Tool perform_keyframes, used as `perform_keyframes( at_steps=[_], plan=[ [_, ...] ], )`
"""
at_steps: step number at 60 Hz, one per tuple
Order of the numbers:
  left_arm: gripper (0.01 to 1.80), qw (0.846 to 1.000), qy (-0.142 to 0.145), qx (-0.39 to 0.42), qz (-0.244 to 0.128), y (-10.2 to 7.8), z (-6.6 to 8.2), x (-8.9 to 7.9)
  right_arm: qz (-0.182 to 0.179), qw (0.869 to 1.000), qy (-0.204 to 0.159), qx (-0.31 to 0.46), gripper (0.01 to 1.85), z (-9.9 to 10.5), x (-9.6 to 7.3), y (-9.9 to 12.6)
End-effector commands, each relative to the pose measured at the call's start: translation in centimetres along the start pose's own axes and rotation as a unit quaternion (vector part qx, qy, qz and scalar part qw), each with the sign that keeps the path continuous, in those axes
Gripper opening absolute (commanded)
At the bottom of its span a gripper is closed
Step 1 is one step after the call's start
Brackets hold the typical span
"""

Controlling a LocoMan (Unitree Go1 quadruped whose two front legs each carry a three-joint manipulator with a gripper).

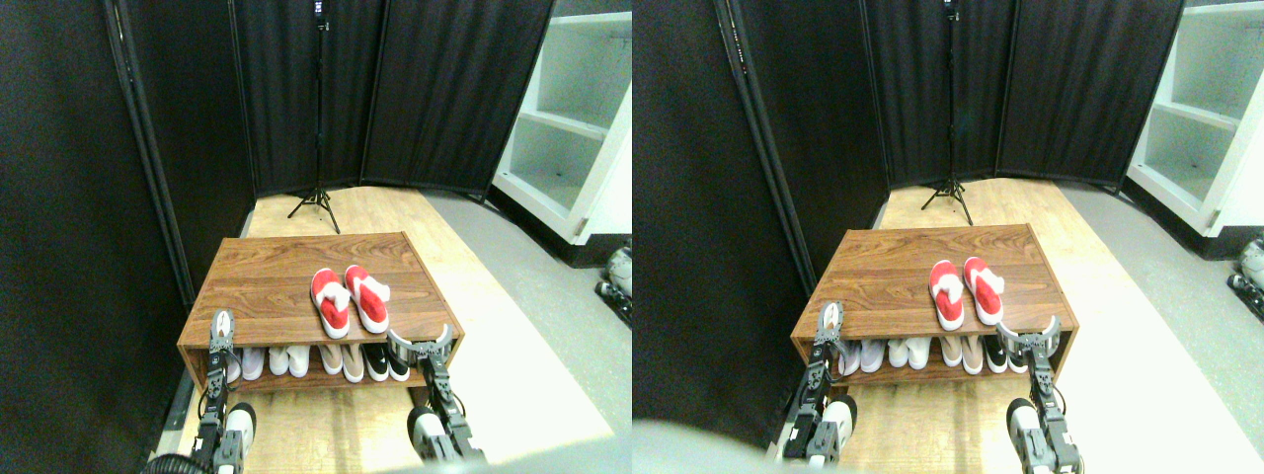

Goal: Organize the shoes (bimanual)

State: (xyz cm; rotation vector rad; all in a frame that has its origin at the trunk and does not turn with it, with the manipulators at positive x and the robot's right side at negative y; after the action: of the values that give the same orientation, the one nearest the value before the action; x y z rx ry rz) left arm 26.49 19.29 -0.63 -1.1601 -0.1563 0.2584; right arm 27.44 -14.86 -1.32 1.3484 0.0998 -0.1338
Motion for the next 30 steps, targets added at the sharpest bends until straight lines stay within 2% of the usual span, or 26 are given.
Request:
perform_keyframes(
  at_steps=[1, 7, 30],
  plan=[
    [0.01, 1.000, -0.002, -0.004, -0.011, -0.4, -0.1, 0.2, 0.029, 0.997, -0.064, -0.019, 0.01, 1.5, 0.4, 1.3],
    [0.01, 1.000, 0.001, -0.010, -0.012, -0.3, 0.0, 0.2, 0.040, 0.995, -0.096, 0.000, 0.01, 2.8, 1.6, 1.1],
    [0.01, 1.000, 0.001, -0.010, -0.012, -0.3, 0.0, 0.2, 0.041, 0.994, -0.098, -0.002, 0.01, 2.9, 1.7, 1.1]
  ],
)
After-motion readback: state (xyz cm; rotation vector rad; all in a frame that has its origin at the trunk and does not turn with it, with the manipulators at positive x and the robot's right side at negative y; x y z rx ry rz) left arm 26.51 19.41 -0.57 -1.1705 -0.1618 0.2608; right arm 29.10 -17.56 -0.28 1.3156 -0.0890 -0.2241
